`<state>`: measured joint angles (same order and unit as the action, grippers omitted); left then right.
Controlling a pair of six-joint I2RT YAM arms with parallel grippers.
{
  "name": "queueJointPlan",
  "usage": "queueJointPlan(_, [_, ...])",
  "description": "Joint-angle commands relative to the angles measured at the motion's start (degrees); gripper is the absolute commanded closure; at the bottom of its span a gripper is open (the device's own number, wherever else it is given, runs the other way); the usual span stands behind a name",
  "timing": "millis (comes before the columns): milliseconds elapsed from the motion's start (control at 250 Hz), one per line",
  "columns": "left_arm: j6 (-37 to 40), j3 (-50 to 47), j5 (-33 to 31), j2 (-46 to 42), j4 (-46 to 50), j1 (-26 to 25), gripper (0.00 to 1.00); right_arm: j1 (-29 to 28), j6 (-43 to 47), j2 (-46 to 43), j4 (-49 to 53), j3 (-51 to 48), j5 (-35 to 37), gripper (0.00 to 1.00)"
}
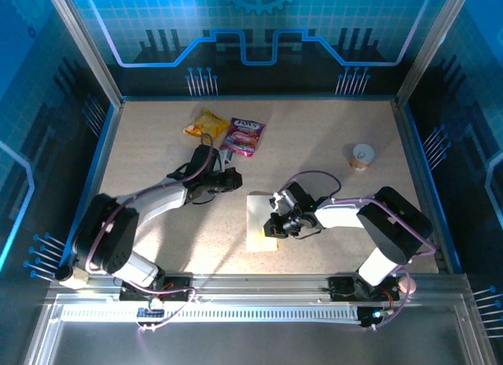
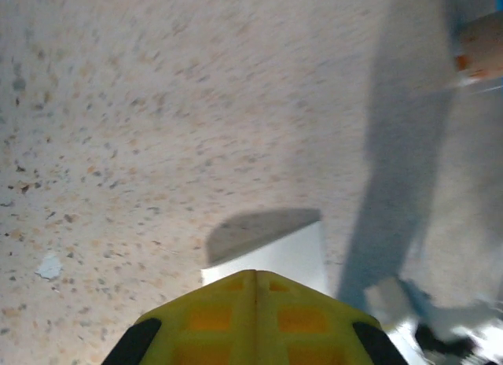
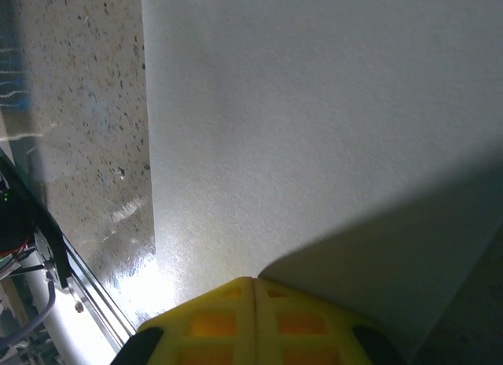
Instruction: Fold a paper plane with a square sheet of paper (fold left side to right side)
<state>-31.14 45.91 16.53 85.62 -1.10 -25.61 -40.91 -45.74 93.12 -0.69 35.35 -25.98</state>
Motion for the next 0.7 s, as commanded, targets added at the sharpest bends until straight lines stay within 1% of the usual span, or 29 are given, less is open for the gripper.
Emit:
queueJointPlan(0, [-1.2,-3.5,-0.6,-2.9,3.5,-3.8,0.97,1.0,-1.7,3.3,7.1,-1.5,8.5,1.0])
queueJointPlan(120, [-5.5,-7.2,1.1,-2.6,-1.3,-8.2,0.97,1.0,-1.7,4.3,5.6,-1.0,7.9,1.0])
queueJointPlan(216, [-7.3,-8.6,0.7,-0.3,-3.8,-10.0,0.98,1.0,-1.5,4.3,5.0,-1.1,7.4,1.0])
queueJointPlan(404, [-6.5,-8.1,-0.3,4.4,-4.9,-10.6,0.98,1.0,-1.1,3.6,5.4,-1.1,7.3,1.0])
queueJointPlan(531, [-5.5,-7.3,0.1,7.8,-5.1,-10.9,0.98,1.0,-1.0,3.9,4.9,-0.8,6.3,1.0])
queueJointPlan(699, [-3.6,-6.7,-3.0,9.6,-2.5,-12.0,0.98,1.0,-1.0,2.6,4.8,0.7,5.1,1.0])
